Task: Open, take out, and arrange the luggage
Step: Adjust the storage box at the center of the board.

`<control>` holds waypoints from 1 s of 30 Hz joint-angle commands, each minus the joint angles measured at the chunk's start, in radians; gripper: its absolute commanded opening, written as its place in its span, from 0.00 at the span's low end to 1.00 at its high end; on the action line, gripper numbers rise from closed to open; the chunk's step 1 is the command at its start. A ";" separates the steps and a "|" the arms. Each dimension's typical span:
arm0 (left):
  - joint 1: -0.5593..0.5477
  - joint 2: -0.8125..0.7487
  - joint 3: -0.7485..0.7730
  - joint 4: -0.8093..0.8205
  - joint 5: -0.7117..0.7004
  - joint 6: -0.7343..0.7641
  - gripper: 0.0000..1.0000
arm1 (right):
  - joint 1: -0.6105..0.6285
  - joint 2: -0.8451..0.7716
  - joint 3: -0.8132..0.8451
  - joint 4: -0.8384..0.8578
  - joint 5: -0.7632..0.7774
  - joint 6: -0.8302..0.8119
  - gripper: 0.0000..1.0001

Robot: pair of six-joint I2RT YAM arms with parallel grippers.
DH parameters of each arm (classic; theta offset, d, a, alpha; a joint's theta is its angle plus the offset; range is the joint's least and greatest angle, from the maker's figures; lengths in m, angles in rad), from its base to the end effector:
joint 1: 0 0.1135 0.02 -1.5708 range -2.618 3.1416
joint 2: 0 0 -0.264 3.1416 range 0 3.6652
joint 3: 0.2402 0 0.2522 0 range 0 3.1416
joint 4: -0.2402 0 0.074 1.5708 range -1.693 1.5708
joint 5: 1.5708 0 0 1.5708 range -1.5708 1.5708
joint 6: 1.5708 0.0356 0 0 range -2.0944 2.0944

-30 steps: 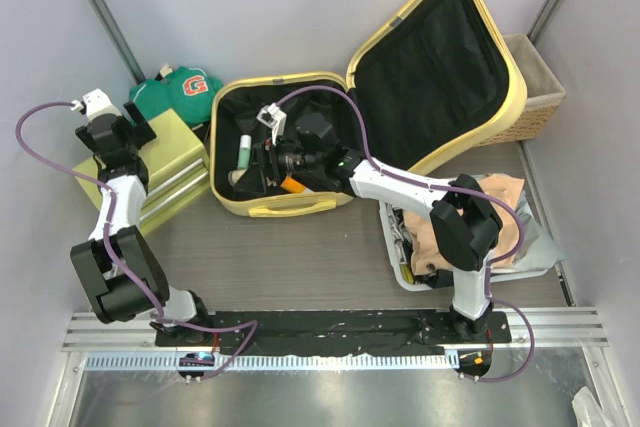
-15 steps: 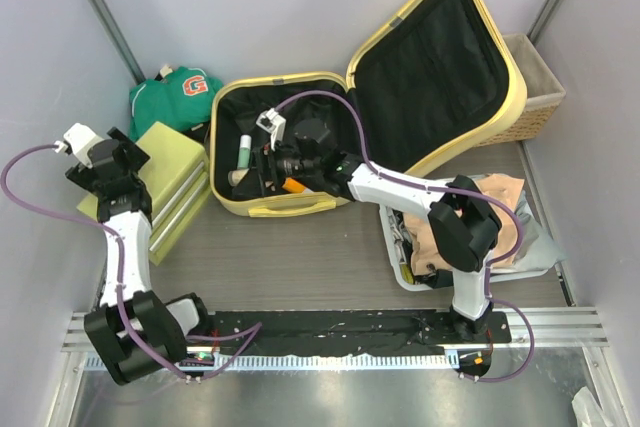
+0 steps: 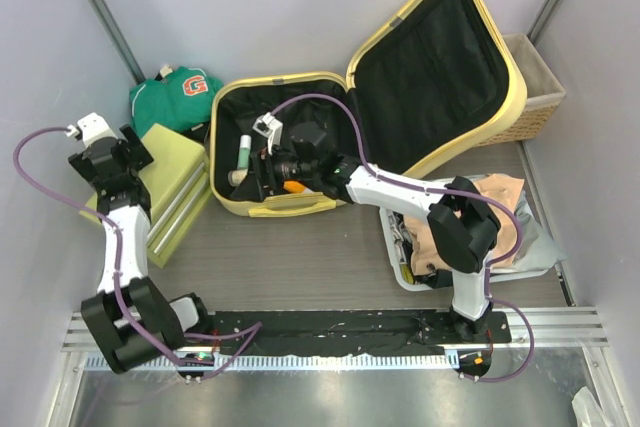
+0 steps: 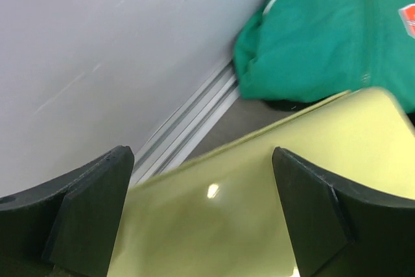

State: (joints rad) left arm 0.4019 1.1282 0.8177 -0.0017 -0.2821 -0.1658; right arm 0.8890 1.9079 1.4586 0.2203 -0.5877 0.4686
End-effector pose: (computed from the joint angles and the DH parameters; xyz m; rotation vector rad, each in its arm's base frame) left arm 0.2368 0.1114 0.3011 -0.7140 1.7526 0.4268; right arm 0.2714 0.3657 0.2868 -0.8737 1.8277 1.4455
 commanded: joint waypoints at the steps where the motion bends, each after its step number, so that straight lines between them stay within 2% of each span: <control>1: 0.011 0.134 0.033 0.046 0.170 0.117 0.94 | 0.021 -0.014 0.039 -0.027 0.020 -0.045 0.79; 5: 0.051 0.229 0.109 0.029 0.352 0.112 0.93 | 0.030 0.008 0.048 -0.045 0.025 -0.048 0.78; 7: 0.071 0.274 0.109 0.026 0.461 0.081 0.92 | 0.033 0.011 0.049 -0.048 0.026 -0.048 0.78; 11: 0.083 0.292 0.066 0.006 0.560 0.020 0.91 | 0.037 0.023 0.057 -0.052 0.034 -0.048 0.77; 16: 0.089 0.283 0.066 -0.206 0.519 -0.055 0.91 | 0.037 0.029 0.068 -0.058 0.037 -0.047 0.77; 18: 0.089 0.289 0.115 -0.381 0.431 -0.063 0.90 | 0.039 0.036 0.071 -0.058 0.045 -0.053 0.77; 21: 0.092 0.231 0.072 -0.478 0.261 -0.086 0.91 | 0.041 0.049 0.075 -0.059 0.046 -0.048 0.77; 26: 0.126 0.078 -0.006 -0.540 0.218 -0.150 0.94 | 0.063 0.059 0.071 -0.039 0.069 -0.031 0.77; 30: 0.127 0.042 -0.038 -0.572 0.250 -0.219 0.94 | 0.088 0.086 0.082 -0.025 0.083 -0.012 0.76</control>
State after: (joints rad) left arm 0.5247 1.1656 0.8814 -0.1635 -0.0292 -0.3721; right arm 0.9428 1.9705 1.4948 0.1455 -0.5289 0.4458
